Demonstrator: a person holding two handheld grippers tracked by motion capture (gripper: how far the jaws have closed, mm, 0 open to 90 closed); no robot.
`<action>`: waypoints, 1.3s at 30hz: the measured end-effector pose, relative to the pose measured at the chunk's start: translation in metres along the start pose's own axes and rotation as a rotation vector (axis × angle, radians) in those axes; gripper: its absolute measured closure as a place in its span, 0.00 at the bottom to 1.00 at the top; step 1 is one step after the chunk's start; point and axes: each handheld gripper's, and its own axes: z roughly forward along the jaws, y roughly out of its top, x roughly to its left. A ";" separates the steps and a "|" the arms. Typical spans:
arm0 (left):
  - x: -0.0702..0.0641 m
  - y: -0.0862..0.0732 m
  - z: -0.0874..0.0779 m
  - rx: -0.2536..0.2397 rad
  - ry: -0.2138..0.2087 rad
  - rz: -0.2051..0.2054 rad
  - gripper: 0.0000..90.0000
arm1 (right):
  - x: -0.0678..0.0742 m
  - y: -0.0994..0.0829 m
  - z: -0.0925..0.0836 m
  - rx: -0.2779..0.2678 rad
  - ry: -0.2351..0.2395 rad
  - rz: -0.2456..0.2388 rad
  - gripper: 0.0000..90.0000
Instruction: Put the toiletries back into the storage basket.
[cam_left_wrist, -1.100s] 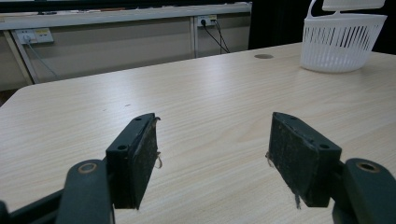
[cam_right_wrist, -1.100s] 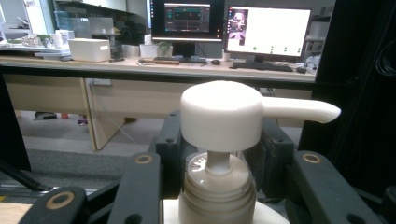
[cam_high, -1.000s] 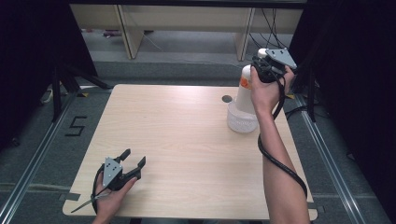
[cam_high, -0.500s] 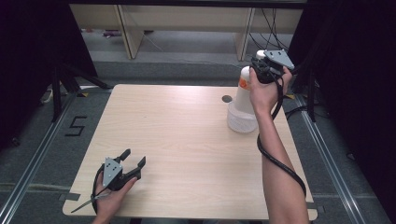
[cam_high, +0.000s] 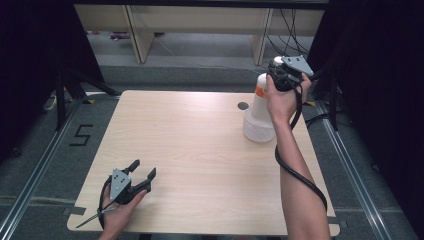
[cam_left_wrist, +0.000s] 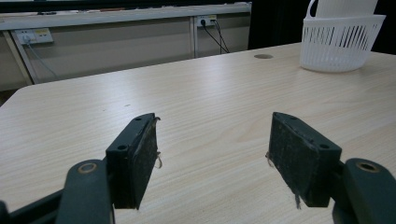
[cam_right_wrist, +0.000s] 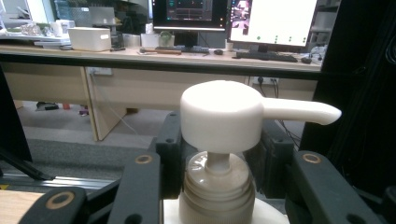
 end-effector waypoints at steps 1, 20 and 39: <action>0.000 0.000 0.000 0.000 0.000 0.000 0.36 | -0.001 -0.001 0.001 -0.003 0.002 -0.013 0.68; 0.000 0.000 0.000 0.001 -0.001 0.002 0.36 | 0.000 -0.015 0.004 0.026 0.005 -0.005 0.68; -0.001 0.000 0.000 0.003 -0.003 0.005 0.36 | 0.000 -0.029 0.008 0.046 0.010 0.004 0.68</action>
